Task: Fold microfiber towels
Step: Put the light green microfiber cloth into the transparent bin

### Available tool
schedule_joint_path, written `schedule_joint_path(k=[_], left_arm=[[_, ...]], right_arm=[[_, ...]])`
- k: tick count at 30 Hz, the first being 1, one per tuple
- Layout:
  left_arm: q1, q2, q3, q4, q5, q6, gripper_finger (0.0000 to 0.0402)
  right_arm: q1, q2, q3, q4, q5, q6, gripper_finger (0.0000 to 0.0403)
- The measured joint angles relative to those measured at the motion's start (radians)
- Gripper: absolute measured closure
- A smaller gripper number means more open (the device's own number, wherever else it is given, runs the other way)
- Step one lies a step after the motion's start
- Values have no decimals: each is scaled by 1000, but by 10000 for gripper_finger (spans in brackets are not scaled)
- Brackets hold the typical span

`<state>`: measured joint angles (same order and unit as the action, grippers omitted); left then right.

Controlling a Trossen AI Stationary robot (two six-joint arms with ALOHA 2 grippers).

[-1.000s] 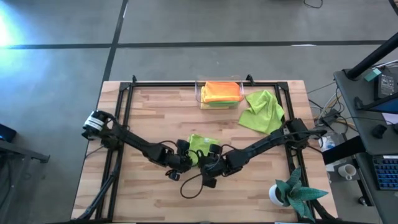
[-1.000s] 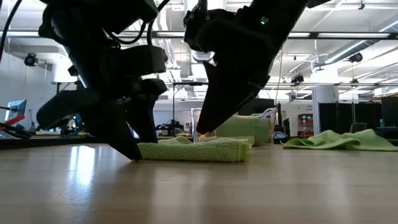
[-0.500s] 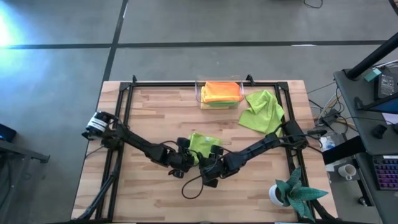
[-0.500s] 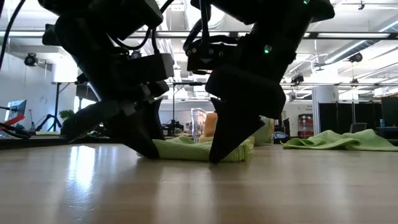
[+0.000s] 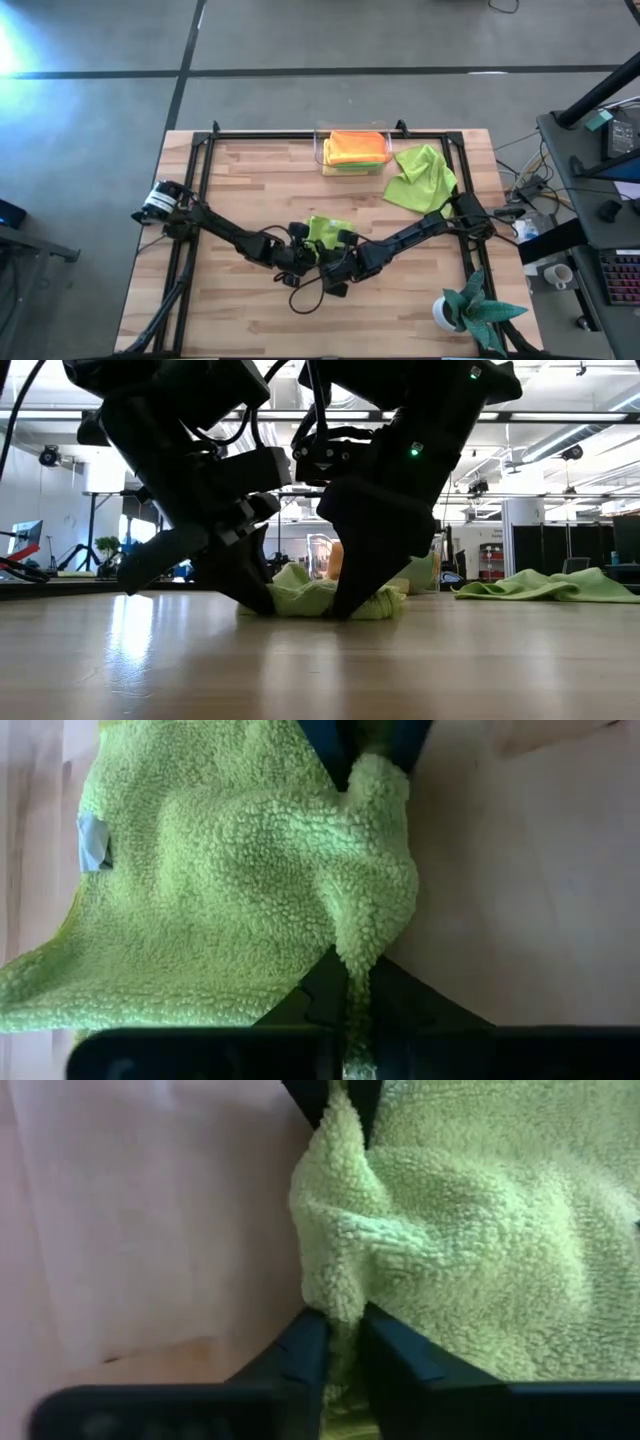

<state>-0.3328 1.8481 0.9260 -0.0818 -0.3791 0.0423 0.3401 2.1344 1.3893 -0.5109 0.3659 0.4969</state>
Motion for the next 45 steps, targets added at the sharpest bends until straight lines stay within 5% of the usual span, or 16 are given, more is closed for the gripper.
schedule_joint_path(k=[4,12,30,45], left_arm=[[0,-15,0,-7,11,-3,398],[16,-93,64,-151,138,-9,399],[71,-217,292,-453,61,104,400],[189,-282,460,-509,50,224,400]], right_arm=[[0,-18,-2,-8,-17,-1,386],[2,-105,26,-96,-59,51,391],[-28,-360,27,-200,-77,89,392],[-138,-479,28,-249,-34,-51,392]])
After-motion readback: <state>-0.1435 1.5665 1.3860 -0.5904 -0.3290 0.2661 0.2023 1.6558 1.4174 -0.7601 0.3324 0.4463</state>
